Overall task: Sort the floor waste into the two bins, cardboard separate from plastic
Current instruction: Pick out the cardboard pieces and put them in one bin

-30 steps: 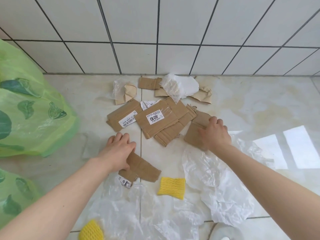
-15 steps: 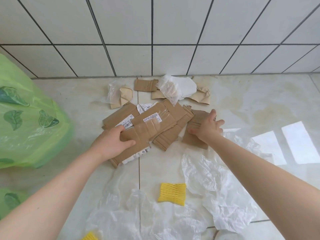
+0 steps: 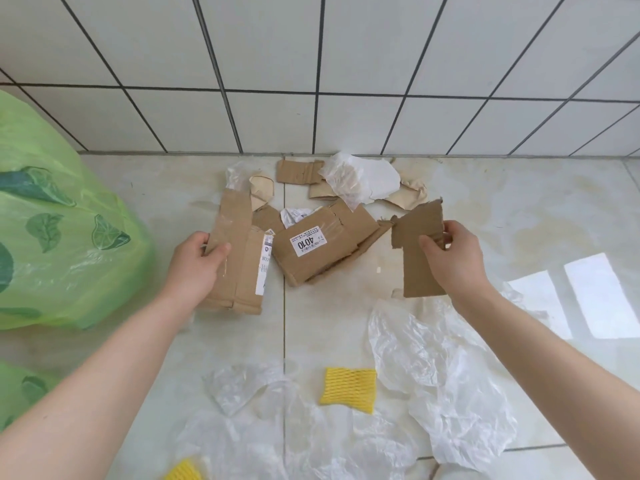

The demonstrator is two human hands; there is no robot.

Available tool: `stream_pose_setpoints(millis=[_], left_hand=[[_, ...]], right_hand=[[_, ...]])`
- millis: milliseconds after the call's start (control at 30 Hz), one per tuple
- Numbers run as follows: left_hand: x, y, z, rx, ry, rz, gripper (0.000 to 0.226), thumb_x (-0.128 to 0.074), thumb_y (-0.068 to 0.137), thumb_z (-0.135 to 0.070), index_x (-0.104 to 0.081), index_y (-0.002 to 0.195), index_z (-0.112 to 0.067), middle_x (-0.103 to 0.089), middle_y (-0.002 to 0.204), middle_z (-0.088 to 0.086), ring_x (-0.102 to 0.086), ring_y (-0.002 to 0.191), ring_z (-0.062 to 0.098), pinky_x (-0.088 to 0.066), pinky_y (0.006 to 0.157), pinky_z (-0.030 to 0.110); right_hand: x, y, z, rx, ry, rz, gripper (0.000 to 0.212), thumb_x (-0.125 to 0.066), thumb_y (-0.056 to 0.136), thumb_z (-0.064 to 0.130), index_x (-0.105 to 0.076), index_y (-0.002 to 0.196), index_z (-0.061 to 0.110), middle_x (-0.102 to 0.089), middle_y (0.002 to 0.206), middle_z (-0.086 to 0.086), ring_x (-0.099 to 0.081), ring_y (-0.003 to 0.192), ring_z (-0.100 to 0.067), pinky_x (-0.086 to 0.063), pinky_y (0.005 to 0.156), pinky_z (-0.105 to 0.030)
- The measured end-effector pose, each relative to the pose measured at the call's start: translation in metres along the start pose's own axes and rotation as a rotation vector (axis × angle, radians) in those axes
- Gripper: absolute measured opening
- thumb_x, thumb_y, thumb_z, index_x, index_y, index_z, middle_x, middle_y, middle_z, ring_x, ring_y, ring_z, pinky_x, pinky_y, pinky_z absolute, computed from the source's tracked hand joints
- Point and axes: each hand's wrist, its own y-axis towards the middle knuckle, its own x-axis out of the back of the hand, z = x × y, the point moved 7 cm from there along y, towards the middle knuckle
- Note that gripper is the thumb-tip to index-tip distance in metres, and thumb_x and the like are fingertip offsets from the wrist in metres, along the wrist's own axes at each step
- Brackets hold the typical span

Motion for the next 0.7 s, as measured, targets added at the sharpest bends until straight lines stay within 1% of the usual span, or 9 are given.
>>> stream_pose_setpoints(millis=[100,200,267,367,433,500,600,667,700], left_hand=[[0.007,0.008,0.001,0.039,-0.026,-0.04,0.02,-0.058,0.092,-0.022,-0.054,0.072,-0.017,-0.06,0.074,0.003,-0.052,0.067,0.022,-0.039,0.061,0.028],[0.006,0.013,-0.004,0.05,-0.005,-0.034,0.021,-0.057,0.092,-0.023,-0.055,0.077,-0.009,-0.056,0.07,0.004,-0.048,0.061,0.019,-0.035,0.055,0.028],[0.004,0.019,-0.008,0.031,0.045,-0.026,0.027,-0.057,0.092,-0.025,-0.053,0.073,-0.007,-0.053,0.067,0.005,-0.045,0.059,0.021,-0.033,0.054,0.029],[-0.002,0.026,-0.015,0.0,0.131,0.007,0.036,-0.056,0.093,-0.025,-0.043,0.062,-0.014,-0.043,0.059,0.003,-0.038,0.055,0.02,-0.029,0.052,0.03],[-0.009,0.031,-0.017,-0.013,0.189,0.046,0.033,-0.056,0.093,-0.024,-0.046,0.063,-0.015,-0.044,0.059,0.001,-0.039,0.054,0.018,-0.03,0.052,0.03],[-0.015,0.035,-0.016,-0.024,0.243,0.08,0.031,-0.056,0.093,-0.025,-0.049,0.064,-0.016,-0.047,0.06,0.0,-0.041,0.054,0.018,-0.031,0.052,0.029],[-0.021,0.04,-0.013,-0.025,0.291,0.094,0.034,-0.056,0.093,-0.025,-0.046,0.064,-0.012,-0.046,0.06,0.002,-0.042,0.056,0.022,-0.029,0.05,0.029],[-0.023,0.045,-0.011,-0.039,0.341,0.076,0.034,-0.056,0.093,-0.027,-0.043,0.065,-0.012,-0.048,0.067,0.009,-0.045,0.063,0.027,-0.032,0.054,0.031],[-0.024,0.048,-0.009,-0.046,0.369,0.067,0.033,-0.057,0.092,-0.03,-0.042,0.067,-0.014,-0.051,0.076,0.015,-0.049,0.072,0.031,-0.036,0.061,0.034]], right_hand=[[0.001,-0.004,0.016,-0.004,0.089,-0.024,0.008,-0.053,0.089,0.016,-0.056,0.096,0.015,-0.056,0.079,0.007,-0.055,0.072,-0.015,-0.043,0.061,-0.029],[0.0,-0.003,0.026,-0.103,0.285,-0.047,0.01,-0.052,0.087,0.014,-0.056,0.096,0.016,-0.061,0.089,0.002,-0.058,0.078,-0.015,-0.05,0.069,-0.032],[-0.01,-0.002,0.029,-0.2,0.472,0.02,0.012,-0.052,0.089,0.013,-0.057,0.099,0.018,-0.063,0.092,0.0,-0.061,0.08,-0.016,-0.053,0.075,-0.035],[-0.042,-0.003,0.03,-0.357,0.67,0.22,0.012,-0.052,0.092,0.012,-0.059,0.1,0.016,-0.061,0.085,-0.002,-0.06,0.077,-0.019,-0.054,0.079,-0.041],[-0.062,-0.003,0.024,-0.407,0.584,0.293,0.009,-0.053,0.092,0.013,-0.06,0.098,0.015,-0.06,0.087,-0.003,-0.059,0.081,-0.02,-0.052,0.084,-0.042],[-0.079,-0.007,0.014,-0.458,0.481,0.318,0.014,-0.055,0.092,0.015,-0.059,0.104,0.01,-0.059,0.086,-0.004,-0.058,0.079,-0.02,-0.052,0.082,-0.04],[-0.105,-0.02,-0.004,-0.577,0.419,0.392,0.014,-0.055,0.092,0.015,-0.054,0.106,0.012,-0.058,0.086,-0.005,-0.059,0.079,-0.021,-0.053,0.085,-0.041],[-0.118,-0.023,-0.011,-0.597,0.416,0.406,0.012,-0.054,0.093,0.015,-0.055,0.105,0.013,-0.06,0.087,-0.004,-0.06,0.08,-0.022,-0.053,0.087,-0.04],[-0.122,-0.021,-0.012,-0.592,0.421,0.398,0.011,-0.054,0.093,0.014,-0.055,0.104,0.013,-0.062,0.089,-0.005,-0.062,0.081,-0.023,-0.053,0.086,-0.04]])
